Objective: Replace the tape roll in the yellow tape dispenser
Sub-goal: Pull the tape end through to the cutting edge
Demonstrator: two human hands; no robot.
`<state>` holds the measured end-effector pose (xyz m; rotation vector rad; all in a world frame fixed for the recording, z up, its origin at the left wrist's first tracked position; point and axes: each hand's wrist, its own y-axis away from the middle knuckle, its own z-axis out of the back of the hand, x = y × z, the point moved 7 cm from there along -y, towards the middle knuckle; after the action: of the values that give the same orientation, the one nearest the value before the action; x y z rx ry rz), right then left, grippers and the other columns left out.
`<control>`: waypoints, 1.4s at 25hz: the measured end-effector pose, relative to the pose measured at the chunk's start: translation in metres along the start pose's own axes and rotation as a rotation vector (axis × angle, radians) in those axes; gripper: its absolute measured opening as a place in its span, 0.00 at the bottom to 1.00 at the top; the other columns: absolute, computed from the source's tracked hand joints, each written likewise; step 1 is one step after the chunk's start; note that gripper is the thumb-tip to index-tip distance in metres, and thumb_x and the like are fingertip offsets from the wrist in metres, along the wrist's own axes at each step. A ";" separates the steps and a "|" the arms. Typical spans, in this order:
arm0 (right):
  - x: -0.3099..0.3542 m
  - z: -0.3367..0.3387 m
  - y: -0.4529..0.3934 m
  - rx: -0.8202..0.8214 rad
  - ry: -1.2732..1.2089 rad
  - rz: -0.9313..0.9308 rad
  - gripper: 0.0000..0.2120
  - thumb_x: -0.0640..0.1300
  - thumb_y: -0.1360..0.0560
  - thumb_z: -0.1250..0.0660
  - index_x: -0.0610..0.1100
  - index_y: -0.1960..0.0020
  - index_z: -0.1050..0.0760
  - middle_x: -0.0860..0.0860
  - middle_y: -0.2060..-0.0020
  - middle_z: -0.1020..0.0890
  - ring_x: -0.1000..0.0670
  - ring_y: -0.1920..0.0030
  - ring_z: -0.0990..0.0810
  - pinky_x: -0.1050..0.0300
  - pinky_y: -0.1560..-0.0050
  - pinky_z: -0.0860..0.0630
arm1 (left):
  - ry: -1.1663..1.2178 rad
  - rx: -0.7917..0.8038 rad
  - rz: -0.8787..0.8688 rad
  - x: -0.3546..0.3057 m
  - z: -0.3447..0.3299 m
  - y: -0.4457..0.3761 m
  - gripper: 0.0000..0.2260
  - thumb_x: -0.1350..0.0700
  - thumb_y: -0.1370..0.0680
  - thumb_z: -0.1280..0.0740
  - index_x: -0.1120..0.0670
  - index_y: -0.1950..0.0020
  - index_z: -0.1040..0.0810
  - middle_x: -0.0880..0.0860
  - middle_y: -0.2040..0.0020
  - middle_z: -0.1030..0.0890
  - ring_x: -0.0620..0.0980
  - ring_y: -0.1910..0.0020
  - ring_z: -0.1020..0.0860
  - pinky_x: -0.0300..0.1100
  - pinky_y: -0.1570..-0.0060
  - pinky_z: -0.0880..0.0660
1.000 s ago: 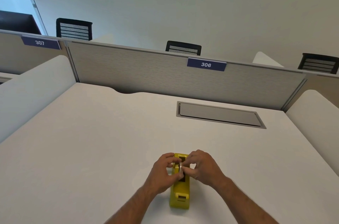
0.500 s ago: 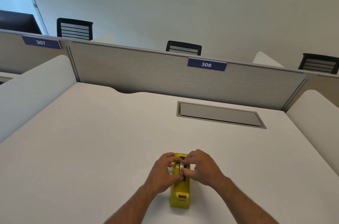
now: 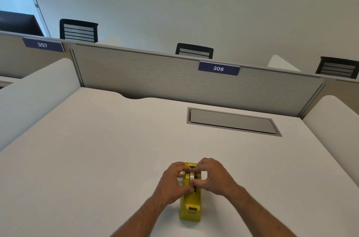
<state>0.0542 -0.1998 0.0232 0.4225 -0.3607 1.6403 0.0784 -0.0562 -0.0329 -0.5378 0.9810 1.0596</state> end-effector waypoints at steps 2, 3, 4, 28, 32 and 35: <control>0.000 -0.003 0.001 0.022 0.018 -0.008 0.24 0.63 0.36 0.30 0.55 0.43 0.19 0.59 0.50 0.22 0.56 0.49 0.26 0.57 0.48 0.23 | 0.004 -0.002 -0.001 0.000 0.000 0.000 0.27 0.45 0.41 0.19 0.36 0.45 0.24 0.41 0.32 0.29 0.45 0.44 0.23 0.40 0.46 0.20; -0.001 -0.003 0.002 0.024 0.025 -0.009 0.25 0.63 0.36 0.30 0.56 0.42 0.19 0.59 0.50 0.22 0.56 0.48 0.26 0.57 0.48 0.23 | 0.002 -0.003 0.001 0.000 0.000 0.000 0.27 0.45 0.41 0.19 0.36 0.45 0.24 0.41 0.32 0.29 0.45 0.44 0.23 0.40 0.46 0.20; -0.001 -0.004 0.002 0.024 0.033 -0.006 0.25 0.63 0.36 0.30 0.56 0.42 0.19 0.60 0.50 0.23 0.57 0.48 0.26 0.56 0.47 0.23 | 0.001 -0.004 0.002 0.000 0.000 0.000 0.27 0.45 0.40 0.19 0.36 0.44 0.23 0.41 0.32 0.29 0.45 0.44 0.23 0.40 0.46 0.20; -0.001 0.001 -0.005 -0.024 -0.044 0.009 0.08 0.53 0.25 0.32 0.54 0.50 0.15 0.56 0.56 0.17 0.55 0.54 0.23 0.57 0.53 0.24 | 0.002 0.008 0.046 -0.005 0.002 0.001 0.26 0.49 0.41 0.18 0.35 0.49 0.25 0.38 0.38 0.31 0.45 0.46 0.24 0.33 0.54 0.24; -0.002 0.002 -0.004 -0.011 -0.045 0.006 0.11 0.56 0.28 0.29 0.54 0.49 0.16 0.56 0.54 0.17 0.55 0.52 0.23 0.55 0.50 0.23 | 0.009 0.000 0.029 -0.003 0.002 0.001 0.27 0.49 0.41 0.18 0.39 0.45 0.22 0.40 0.36 0.29 0.45 0.44 0.24 0.35 0.51 0.22; -0.004 -0.003 -0.002 0.040 -0.032 -0.019 0.20 0.60 0.33 0.26 0.55 0.44 0.18 0.57 0.50 0.21 0.55 0.49 0.24 0.57 0.48 0.23 | 0.014 -0.005 0.007 -0.004 0.003 0.001 0.28 0.47 0.42 0.19 0.39 0.44 0.22 0.42 0.34 0.28 0.45 0.43 0.24 0.39 0.46 0.21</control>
<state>0.0560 -0.2020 0.0184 0.4817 -0.3468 1.6257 0.0779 -0.0555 -0.0277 -0.5470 0.9932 1.0666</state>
